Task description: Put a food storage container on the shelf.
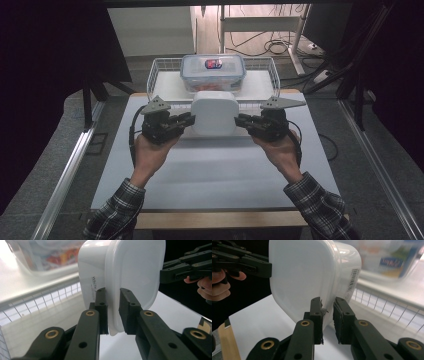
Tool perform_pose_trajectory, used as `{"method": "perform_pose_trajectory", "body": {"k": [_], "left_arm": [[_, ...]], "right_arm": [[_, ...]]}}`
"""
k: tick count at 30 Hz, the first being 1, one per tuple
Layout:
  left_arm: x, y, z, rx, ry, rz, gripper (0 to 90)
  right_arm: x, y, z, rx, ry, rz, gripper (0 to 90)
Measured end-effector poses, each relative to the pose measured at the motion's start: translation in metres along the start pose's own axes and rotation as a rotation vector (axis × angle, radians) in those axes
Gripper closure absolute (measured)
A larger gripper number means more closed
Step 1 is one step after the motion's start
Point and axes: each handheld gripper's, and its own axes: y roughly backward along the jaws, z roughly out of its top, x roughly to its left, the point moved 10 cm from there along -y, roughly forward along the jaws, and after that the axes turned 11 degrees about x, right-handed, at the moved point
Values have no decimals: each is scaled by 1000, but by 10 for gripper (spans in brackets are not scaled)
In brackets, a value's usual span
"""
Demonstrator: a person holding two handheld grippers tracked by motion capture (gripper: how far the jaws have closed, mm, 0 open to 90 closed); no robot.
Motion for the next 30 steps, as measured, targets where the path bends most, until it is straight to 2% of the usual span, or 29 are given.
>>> {"method": "perform_pose_trajectory", "body": {"k": [6, 8, 14, 19, 30], "left_arm": [[4, 4, 14, -11, 2, 6, 774], [7, 4, 19, -15, 2, 5, 773], [14, 5, 38, -38, 14, -1, 773], [21, 6, 56, -52, 22, 2, 772], [32, 6, 83, -50, 23, -10, 773]], "right_arm": [[-1, 7, 21, -25, 19, -16, 782], [-4, 11, 33, -44, 31, -25, 783], [-10, 13, 50, -57, 32, -41, 783], [-19, 13, 68, -72, 26, -57, 781], [-33, 11, 90, -95, -1, -58, 777]]}}
